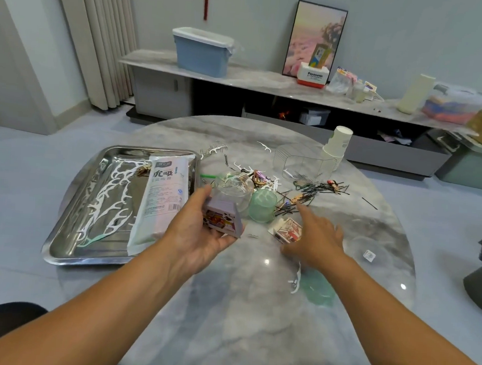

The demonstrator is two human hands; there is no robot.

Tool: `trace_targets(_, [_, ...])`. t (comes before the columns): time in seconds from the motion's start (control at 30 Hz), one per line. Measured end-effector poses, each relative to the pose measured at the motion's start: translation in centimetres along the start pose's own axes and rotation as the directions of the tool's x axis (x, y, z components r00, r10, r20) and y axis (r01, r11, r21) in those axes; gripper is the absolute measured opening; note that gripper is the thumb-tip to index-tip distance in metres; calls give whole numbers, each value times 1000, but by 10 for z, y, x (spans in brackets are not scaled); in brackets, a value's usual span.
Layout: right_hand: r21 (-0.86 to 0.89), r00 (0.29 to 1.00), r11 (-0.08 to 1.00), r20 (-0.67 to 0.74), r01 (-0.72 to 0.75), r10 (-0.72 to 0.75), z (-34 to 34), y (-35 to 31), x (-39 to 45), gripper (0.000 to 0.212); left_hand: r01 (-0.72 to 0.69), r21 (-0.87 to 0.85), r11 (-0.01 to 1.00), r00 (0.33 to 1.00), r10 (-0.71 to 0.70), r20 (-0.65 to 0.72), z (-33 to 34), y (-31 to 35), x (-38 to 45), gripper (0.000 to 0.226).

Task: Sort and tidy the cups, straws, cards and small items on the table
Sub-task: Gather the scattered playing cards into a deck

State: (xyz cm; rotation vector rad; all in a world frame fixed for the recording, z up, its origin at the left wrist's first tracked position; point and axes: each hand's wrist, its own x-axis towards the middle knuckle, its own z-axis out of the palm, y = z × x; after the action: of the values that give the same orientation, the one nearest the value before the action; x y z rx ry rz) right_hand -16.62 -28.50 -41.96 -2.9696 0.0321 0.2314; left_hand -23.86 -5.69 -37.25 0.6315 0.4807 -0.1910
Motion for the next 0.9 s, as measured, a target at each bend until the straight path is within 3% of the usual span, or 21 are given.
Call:
trace_targets(0.1, [29, 999, 999, -41, 24, -23, 12, 0, 4, 105, 10, 35, 999, 1000, -9, -29, -1, 1, 1, 27])
trace_targets(0.2, [163, 964, 978, -252, 129, -85, 10, -9, 2, 102, 11, 37, 999, 997, -8, -81, 0, 4, 2, 14])
trace_targets(0.33, [513, 891, 753, -400, 411, -214, 7, -30, -20, 101, -12, 190, 982, 993, 34, -112, 3, -1, 4, 14])
trace_targets(0.43, [643, 859, 576, -440, 504, -260, 6, -45, -36, 96, -90, 365, 927, 995, 99, -4, 8, -7, 0, 26])
trace_targets(0.5, [701, 856, 491, -439, 517, -273, 5, -52, -42, 94, -165, 535, 828, 986, 143, 83, 7, -10, -2, 47])
trace_targets(0.57, [695, 848, 486, -448, 529, -283, 7, -56, -49, 91, -240, 667, 705, 970, 209, 128, 5, -16, -3, 56])
trace_targets(0.67, [614, 811, 532, -483, 583, -330, 12, -61, -56, 81, -322, 721, 613, 939, 305, 160, 0, -21, -2, 43])
trace_targets(0.8, [476, 733, 558, -465, 680, -497, 13, -55, -58, 57, -313, 741, 595, 934, 334, 127, -4, -15, 1, 47])
trace_targets(0.9, [480, 746, 571, -427, 666, -511, 11, -52, -61, 41, -319, 729, 606, 938, 310, 153, -9, -14, 4, 34])
